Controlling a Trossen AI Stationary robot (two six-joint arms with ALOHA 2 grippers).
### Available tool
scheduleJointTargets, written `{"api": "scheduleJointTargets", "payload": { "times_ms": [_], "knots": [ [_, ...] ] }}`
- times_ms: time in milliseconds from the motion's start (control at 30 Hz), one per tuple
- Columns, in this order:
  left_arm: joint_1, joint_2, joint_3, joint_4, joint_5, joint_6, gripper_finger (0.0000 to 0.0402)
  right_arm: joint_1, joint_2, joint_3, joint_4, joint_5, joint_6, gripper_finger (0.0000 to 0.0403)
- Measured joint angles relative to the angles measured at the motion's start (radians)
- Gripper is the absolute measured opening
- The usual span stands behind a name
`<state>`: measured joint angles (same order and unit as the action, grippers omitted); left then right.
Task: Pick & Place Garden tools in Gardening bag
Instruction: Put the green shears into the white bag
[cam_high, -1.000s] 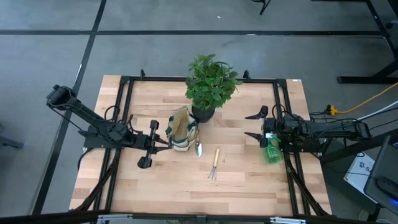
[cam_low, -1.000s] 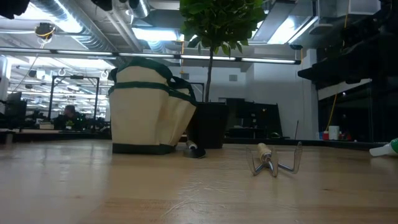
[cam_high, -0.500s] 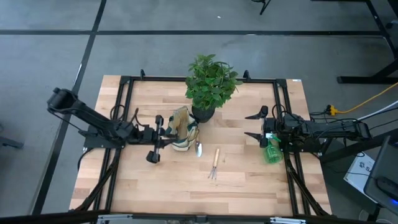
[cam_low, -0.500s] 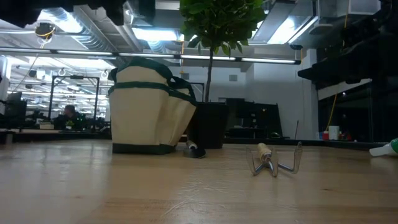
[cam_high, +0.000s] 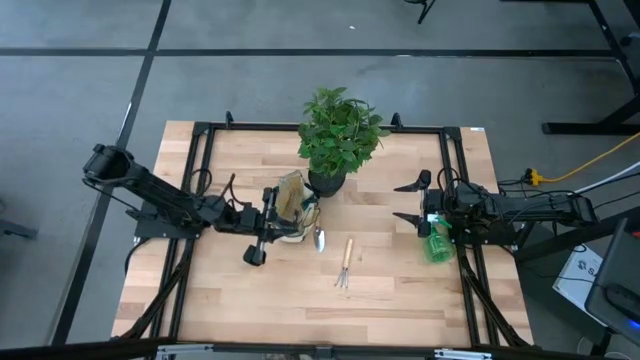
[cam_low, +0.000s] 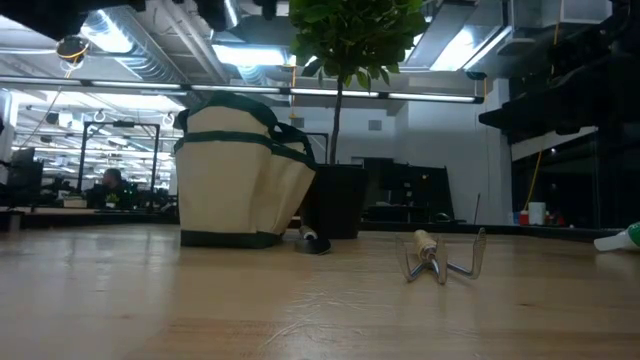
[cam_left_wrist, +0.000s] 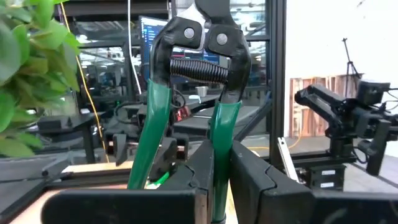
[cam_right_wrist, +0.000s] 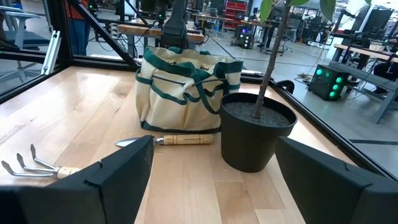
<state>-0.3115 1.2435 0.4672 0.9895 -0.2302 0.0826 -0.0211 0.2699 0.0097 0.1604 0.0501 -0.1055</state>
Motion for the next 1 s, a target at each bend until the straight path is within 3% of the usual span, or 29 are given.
{"api": "scheduleJointTargets", "payload": {
  "times_ms": [367, 633, 800, 1000],
  "knots": [
    [-0.001, 0.120, 0.116, -0.003, 0.023, 0.085, 0.0027, 0.000, 0.000, 0.000, 0.000, 0.000, 0.000, 0.0341],
    [-0.011, 0.074, 0.119, -0.104, -0.044, 0.180, 0.0027, 0.000, 0.000, 0.000, 0.000, 0.000, 0.000, 0.0341],
    [-0.014, 0.004, 0.119, -0.241, -0.059, 0.197, 0.0027, 0.000, 0.000, 0.000, 0.000, 0.000, 0.000, 0.0341],
    [0.019, -0.137, 0.119, -0.551, -0.062, 0.182, 0.0027, 0.000, 0.000, 0.000, 0.000, 0.000, 0.000, 0.0341]
  ]
}}
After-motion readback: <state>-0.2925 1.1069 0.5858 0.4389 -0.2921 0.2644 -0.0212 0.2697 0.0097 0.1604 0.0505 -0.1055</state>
